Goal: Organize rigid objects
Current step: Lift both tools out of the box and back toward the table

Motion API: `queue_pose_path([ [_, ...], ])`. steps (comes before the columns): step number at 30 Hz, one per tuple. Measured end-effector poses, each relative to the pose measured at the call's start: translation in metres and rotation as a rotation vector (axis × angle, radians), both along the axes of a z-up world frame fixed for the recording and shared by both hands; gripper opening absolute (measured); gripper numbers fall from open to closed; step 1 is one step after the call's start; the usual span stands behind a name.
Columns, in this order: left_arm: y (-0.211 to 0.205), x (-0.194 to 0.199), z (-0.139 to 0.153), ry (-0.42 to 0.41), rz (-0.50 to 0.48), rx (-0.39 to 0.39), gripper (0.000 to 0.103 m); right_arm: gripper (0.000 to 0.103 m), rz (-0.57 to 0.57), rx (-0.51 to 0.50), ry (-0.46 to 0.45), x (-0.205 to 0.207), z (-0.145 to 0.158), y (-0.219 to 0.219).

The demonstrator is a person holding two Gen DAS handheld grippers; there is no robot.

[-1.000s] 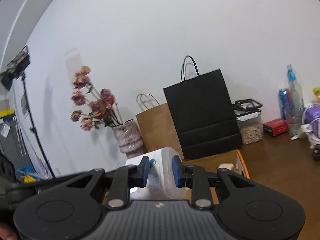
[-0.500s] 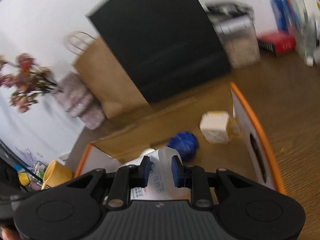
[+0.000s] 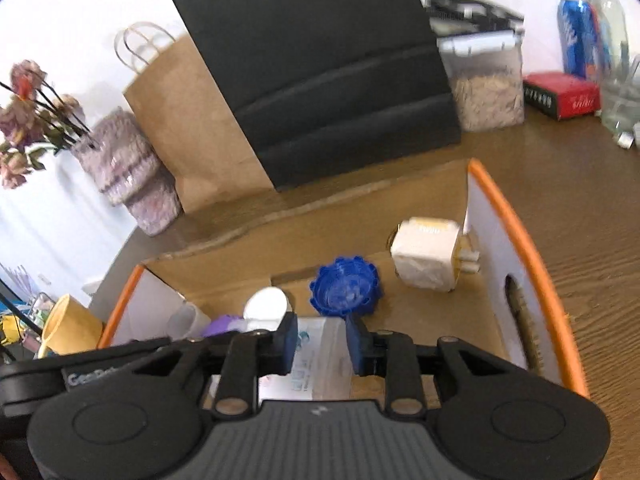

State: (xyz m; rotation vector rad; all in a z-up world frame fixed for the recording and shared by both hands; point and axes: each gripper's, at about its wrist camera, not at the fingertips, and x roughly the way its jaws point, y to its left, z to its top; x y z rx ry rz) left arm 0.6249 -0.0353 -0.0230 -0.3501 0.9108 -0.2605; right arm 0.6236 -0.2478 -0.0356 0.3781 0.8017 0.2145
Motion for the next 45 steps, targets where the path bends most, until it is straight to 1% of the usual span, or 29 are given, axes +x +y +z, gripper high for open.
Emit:
queue_pose_path([
  [3,0.011,-0.021,0.031,-0.080,0.009,0.038,0.049,0.035,0.005,-0.024,-0.052,-0.018,0.024,-0.006],
  [4,0.013,-0.029,0.041,-0.110,0.013,0.058,0.052,0.039,0.007,-0.044,-0.070,-0.025,0.034,-0.008],
  [5,0.015,-0.038,0.052,-0.144,0.015,0.084,0.055,0.042,0.007,-0.059,-0.088,-0.033,0.044,-0.010],
  [7,0.017,-0.059,0.073,-0.202,0.004,0.132,0.056,0.048,0.012,-0.095,-0.134,-0.052,0.065,-0.013],
  [8,0.017,-0.070,0.081,-0.231,-0.001,0.156,0.060,0.053,0.015,-0.115,-0.157,-0.061,0.074,-0.013],
  [10,0.016,-0.096,0.095,-0.311,0.006,0.219,0.068,0.059,0.012,-0.181,-0.221,-0.084,0.091,-0.013],
  [12,0.017,-0.128,0.105,-0.418,0.056,0.291,0.072,0.063,0.026,-0.242,-0.300,-0.110,0.103,-0.011],
  [14,0.018,-0.154,0.109,-0.512,0.092,0.320,0.084,0.070,0.039,-0.287,-0.374,-0.134,0.110,-0.011],
  [15,0.018,-0.169,0.110,-0.570,0.103,0.327,0.086,0.073,0.040,-0.304,-0.424,-0.148,0.112,-0.011],
  [16,0.018,-0.182,0.111,-0.618,0.113,0.336,0.089,0.081,0.034,-0.319,-0.485,-0.162,0.113,-0.011],
  [17,0.017,-0.195,0.111,-0.666,0.125,0.345,0.092,0.088,0.026,-0.331,-0.538,-0.174,0.113,-0.011],
  [18,0.016,-0.206,0.110,-0.709,0.138,0.350,0.094,0.089,0.015,-0.343,-0.600,-0.188,0.111,-0.012],
  [19,0.016,-0.216,0.109,-0.739,0.145,0.351,0.097,0.089,0.009,-0.349,-0.641,-0.198,0.109,-0.012],
  [20,0.015,-0.226,0.107,-0.763,0.146,0.349,0.097,0.090,0.004,-0.355,-0.669,-0.206,0.107,-0.013],
  [21,0.015,-0.233,0.106,-0.770,0.142,0.346,0.097,0.090,-0.004,-0.367,-0.680,-0.213,0.104,-0.014],
  [23,0.012,-0.245,0.104,-0.774,0.128,0.342,0.098,0.090,-0.016,-0.372,-0.669,-0.221,0.101,-0.016],
  [27,0.009,-0.265,0.101,-0.798,0.113,0.362,0.098,0.090,-0.052,-0.337,-0.655,-0.235,0.098,-0.024],
  [32,0.014,-0.287,0.102,-0.794,0.110,0.321,0.100,0.090,-0.056,-0.336,-0.655,-0.254,0.094,-0.027],
  [35,0.016,-0.304,0.101,-0.790,0.105,0.316,0.101,0.090,-0.049,-0.352,-0.655,-0.270,0.094,-0.026],
  [38,0.022,-0.327,0.098,-0.792,0.096,0.330,0.102,0.091,-0.038,-0.378,-0.659,-0.298,0.093,-0.026],
  [42,0.032,-0.374,0.087,-0.783,0.064,0.352,0.103,0.091,-0.009,-0.401,-0.656,-0.351,0.087,-0.024],
  [45,0.043,-0.414,0.076,-0.768,0.073,0.309,0.103,0.092,0.027,-0.431,-0.658,-0.401,0.073,-0.020],
])
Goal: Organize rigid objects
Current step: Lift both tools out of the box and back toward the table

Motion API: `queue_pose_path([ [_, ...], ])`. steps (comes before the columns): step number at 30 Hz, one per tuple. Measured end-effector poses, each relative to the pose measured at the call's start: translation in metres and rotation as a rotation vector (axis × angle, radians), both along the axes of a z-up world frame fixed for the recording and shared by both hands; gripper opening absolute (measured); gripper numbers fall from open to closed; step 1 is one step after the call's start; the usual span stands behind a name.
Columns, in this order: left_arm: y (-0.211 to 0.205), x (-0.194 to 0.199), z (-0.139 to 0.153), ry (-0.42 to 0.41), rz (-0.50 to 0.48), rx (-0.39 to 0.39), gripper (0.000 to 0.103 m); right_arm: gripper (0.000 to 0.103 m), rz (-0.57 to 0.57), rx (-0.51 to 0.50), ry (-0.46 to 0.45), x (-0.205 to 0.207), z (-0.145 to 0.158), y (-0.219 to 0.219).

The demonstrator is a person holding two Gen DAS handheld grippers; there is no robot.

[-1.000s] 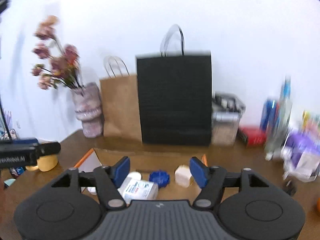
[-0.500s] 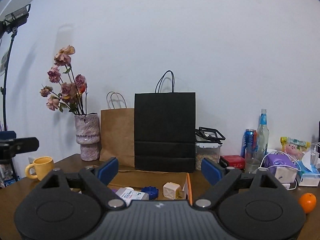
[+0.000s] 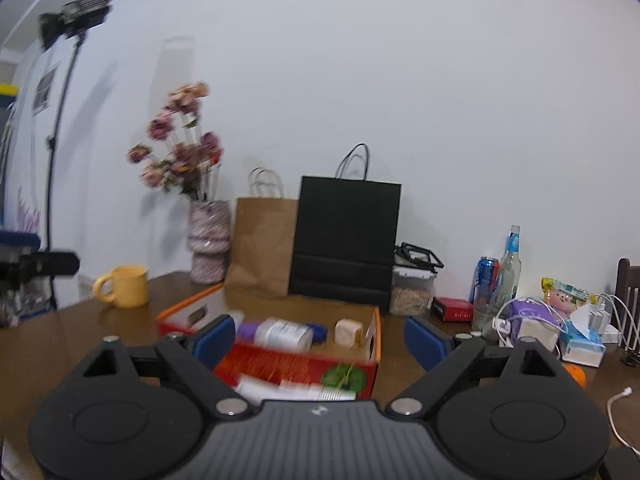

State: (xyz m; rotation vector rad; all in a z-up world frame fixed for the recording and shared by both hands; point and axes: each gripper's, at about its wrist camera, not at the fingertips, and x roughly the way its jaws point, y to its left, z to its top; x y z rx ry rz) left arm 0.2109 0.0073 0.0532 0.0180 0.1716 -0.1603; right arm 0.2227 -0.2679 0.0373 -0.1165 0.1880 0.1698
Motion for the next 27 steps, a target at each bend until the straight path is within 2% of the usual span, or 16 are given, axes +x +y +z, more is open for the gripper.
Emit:
queue_pose_path([
  [2,0.011,-0.032,-0.011,-0.003,-0.012,-0.049,0.103,0.092,0.009,-0.030,-0.015,-0.035,-0.011,0.003],
  [4,0.022,-0.064,-0.027,-0.003,-0.018,-0.066,0.103,0.092,0.000,-0.019,-0.001,-0.073,-0.026,0.003],
  [6,0.028,-0.086,-0.041,0.025,0.008,-0.057,0.103,0.092,0.001,0.019,0.024,-0.101,-0.038,0.001],
  [9,0.030,-0.094,-0.053,0.086,0.025,-0.039,0.103,0.093,-0.001,0.063,0.068,-0.123,-0.055,-0.003],
  [13,0.025,-0.085,-0.055,0.086,0.019,-0.019,0.103,0.093,-0.018,0.043,0.085,-0.116,-0.059,0.002],
  [18,0.026,-0.067,-0.067,0.142,-0.006,-0.076,0.103,0.093,0.057,0.043,0.121,-0.096,-0.068,0.023],
  [27,0.043,-0.027,-0.083,0.215,0.067,-0.057,0.103,0.087,0.140,0.054,0.265,-0.013,-0.095,0.079],
])
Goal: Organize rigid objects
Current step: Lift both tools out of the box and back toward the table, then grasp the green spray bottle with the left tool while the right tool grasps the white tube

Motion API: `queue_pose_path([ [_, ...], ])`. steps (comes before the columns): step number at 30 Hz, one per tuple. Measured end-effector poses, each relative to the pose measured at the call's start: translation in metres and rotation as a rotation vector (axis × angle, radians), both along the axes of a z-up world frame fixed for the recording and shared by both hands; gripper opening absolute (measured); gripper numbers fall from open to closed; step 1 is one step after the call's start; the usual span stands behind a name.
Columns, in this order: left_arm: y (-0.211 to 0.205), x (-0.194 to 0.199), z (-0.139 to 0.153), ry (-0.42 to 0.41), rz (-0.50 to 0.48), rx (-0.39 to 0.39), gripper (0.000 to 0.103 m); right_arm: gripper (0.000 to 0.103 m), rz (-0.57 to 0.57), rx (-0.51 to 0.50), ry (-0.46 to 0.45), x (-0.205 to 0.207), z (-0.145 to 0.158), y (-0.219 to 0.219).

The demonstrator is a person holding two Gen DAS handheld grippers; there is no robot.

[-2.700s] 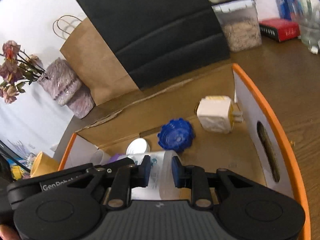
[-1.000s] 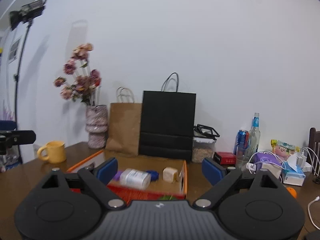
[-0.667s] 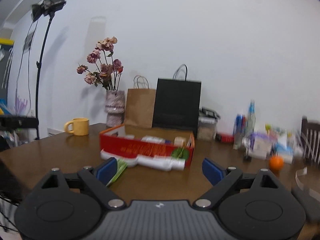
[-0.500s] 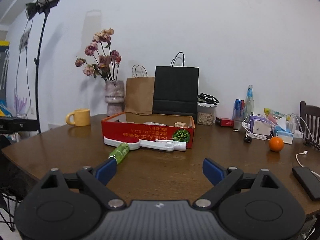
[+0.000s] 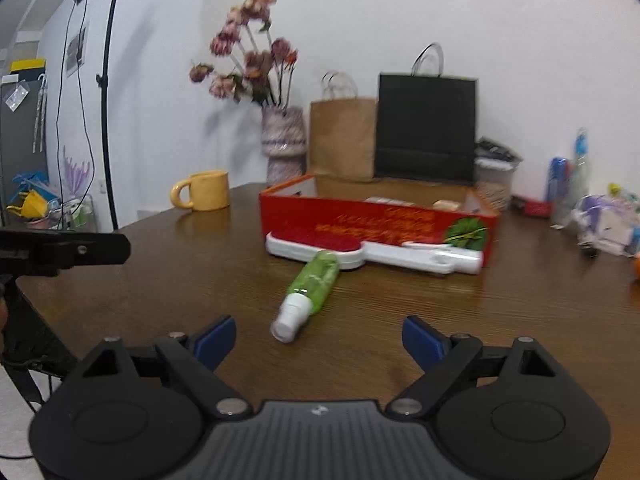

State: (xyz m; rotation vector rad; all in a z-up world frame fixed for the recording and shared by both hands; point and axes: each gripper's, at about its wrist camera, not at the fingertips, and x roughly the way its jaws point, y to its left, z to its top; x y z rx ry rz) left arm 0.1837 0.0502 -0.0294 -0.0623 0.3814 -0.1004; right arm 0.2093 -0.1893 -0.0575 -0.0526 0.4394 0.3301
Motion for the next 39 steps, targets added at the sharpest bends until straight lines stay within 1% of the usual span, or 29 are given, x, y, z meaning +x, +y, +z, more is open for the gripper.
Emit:
queue_pose_path([
  [3,0.004,0.012,-0.003,0.012,0.024,0.014,0.103,0.086,0.018,0.000,0.034,0.030,-0.005,0.017],
  [6,0.005,0.028,-0.005,0.024,0.024,0.019,0.103,0.080,0.036,-0.015,0.067,0.051,-0.007,0.029],
  [8,0.003,0.040,-0.006,0.028,0.013,0.021,0.103,0.074,0.044,-0.040,0.083,0.058,-0.009,0.031],
  [9,0.001,0.046,-0.006,0.029,0.006,0.021,0.103,0.073,0.046,-0.052,0.090,0.060,-0.010,0.029],
  [11,-0.005,0.060,-0.006,0.032,-0.018,0.025,0.103,0.073,0.015,-0.071,0.096,0.062,-0.012,0.016],
  [14,-0.017,0.076,-0.008,0.031,-0.064,0.029,0.103,0.073,-0.078,-0.049,0.105,0.065,-0.010,-0.016],
  [18,-0.045,0.101,-0.011,0.025,-0.160,0.047,0.103,0.073,-0.207,-0.060,0.103,0.077,-0.009,-0.052],
  [20,-0.060,0.110,-0.012,0.005,-0.239,0.083,0.103,0.073,-0.271,-0.064,0.095,0.089,-0.009,-0.068],
  [21,-0.070,0.114,-0.015,-0.003,-0.283,0.116,0.103,0.073,-0.293,-0.063,0.086,0.094,-0.009,-0.074],
  [23,-0.084,0.124,-0.020,-0.010,-0.380,0.177,0.103,0.073,-0.306,-0.054,0.069,0.108,-0.006,-0.086],
  [25,-0.094,0.138,-0.027,0.024,-0.476,0.205,0.102,0.072,-0.278,-0.048,0.040,0.125,0.000,-0.095],
  [27,-0.102,0.155,-0.034,0.112,-0.516,0.204,0.087,0.070,-0.225,-0.044,0.007,0.142,0.005,-0.098],
  [28,-0.103,0.163,-0.038,0.163,-0.520,0.193,0.068,0.064,-0.202,-0.038,0.002,0.153,0.008,-0.099],
  [29,-0.104,0.171,-0.042,0.219,-0.516,0.176,0.045,0.058,-0.181,-0.032,0.006,0.164,0.009,-0.100],
  [30,-0.104,0.179,-0.047,0.269,-0.513,0.148,0.043,0.055,-0.147,-0.025,0.018,0.176,0.010,-0.100],
  [31,-0.102,0.179,-0.048,0.258,-0.501,0.120,0.032,0.048,-0.107,-0.017,0.038,0.188,0.010,-0.102],
  [32,-0.100,0.180,-0.048,0.269,-0.498,0.104,0.032,0.043,-0.076,-0.016,0.058,0.200,0.009,-0.103],
  [34,-0.099,0.179,-0.048,0.276,-0.488,0.090,0.032,0.039,-0.018,-0.031,0.104,0.218,0.004,-0.104],
  [36,-0.098,0.178,-0.047,0.275,-0.475,0.090,0.032,0.038,0.028,-0.070,0.145,0.232,-0.002,-0.099],
  [37,-0.099,0.177,-0.047,0.277,-0.467,0.094,0.032,0.039,0.036,-0.086,0.126,0.235,-0.004,-0.099],
  [39,-0.098,0.174,-0.045,0.283,-0.452,0.090,0.032,0.039,0.050,-0.055,0.134,0.241,-0.006,-0.103],
])
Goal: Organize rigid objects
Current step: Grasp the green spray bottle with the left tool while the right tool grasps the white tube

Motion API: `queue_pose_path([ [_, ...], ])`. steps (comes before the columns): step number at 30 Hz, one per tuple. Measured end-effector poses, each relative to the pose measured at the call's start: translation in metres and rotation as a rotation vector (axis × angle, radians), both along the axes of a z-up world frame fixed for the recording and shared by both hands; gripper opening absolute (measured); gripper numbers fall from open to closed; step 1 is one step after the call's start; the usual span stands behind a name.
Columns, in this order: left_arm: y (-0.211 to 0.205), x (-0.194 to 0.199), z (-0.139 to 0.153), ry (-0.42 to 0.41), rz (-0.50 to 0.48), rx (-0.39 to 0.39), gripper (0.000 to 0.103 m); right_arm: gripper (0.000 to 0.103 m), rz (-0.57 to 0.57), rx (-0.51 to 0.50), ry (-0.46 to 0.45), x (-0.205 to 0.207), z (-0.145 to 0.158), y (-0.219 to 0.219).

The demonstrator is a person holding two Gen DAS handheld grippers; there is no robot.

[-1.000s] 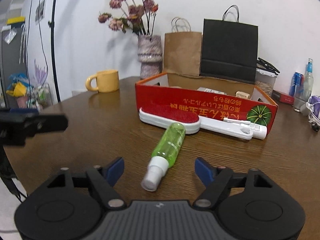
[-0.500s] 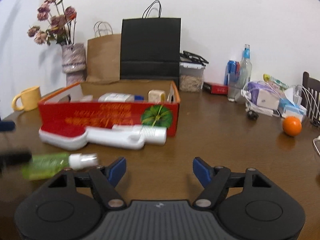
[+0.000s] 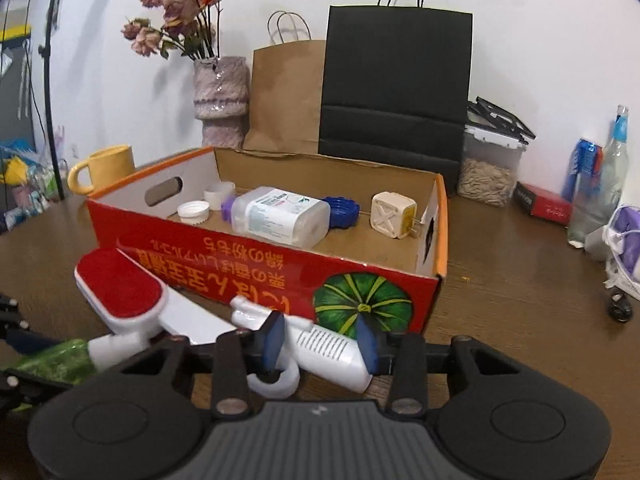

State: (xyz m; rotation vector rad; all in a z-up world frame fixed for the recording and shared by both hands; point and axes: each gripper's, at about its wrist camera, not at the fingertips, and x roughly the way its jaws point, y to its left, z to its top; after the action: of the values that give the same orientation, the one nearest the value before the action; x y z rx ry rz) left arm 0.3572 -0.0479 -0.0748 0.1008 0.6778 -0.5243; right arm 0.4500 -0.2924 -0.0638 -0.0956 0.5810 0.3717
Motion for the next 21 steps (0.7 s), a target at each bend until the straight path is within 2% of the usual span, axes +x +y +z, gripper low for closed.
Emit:
queue_pose_path([
  [3,0.008,-0.007,0.000,0.013,0.030,-0.023,0.032,0.039,-0.012,0.082,0.014,0.000,-0.004,-0.015],
  [6,0.013,-0.018,0.001,0.016,0.057,-0.021,0.032,0.039,0.001,0.089,0.036,-0.004,-0.005,-0.021],
  [9,0.019,-0.028,0.002,0.027,0.083,-0.031,0.032,0.035,-0.014,0.066,0.076,-0.018,-0.002,-0.027],
  [13,0.023,-0.043,0.002,0.024,0.119,-0.041,0.032,0.027,-0.031,-0.025,0.083,-0.046,0.000,-0.020],
  [21,0.028,-0.078,0.006,0.010,0.198,-0.026,0.032,0.026,-0.145,-0.066,0.076,-0.132,0.005,-0.011],
])
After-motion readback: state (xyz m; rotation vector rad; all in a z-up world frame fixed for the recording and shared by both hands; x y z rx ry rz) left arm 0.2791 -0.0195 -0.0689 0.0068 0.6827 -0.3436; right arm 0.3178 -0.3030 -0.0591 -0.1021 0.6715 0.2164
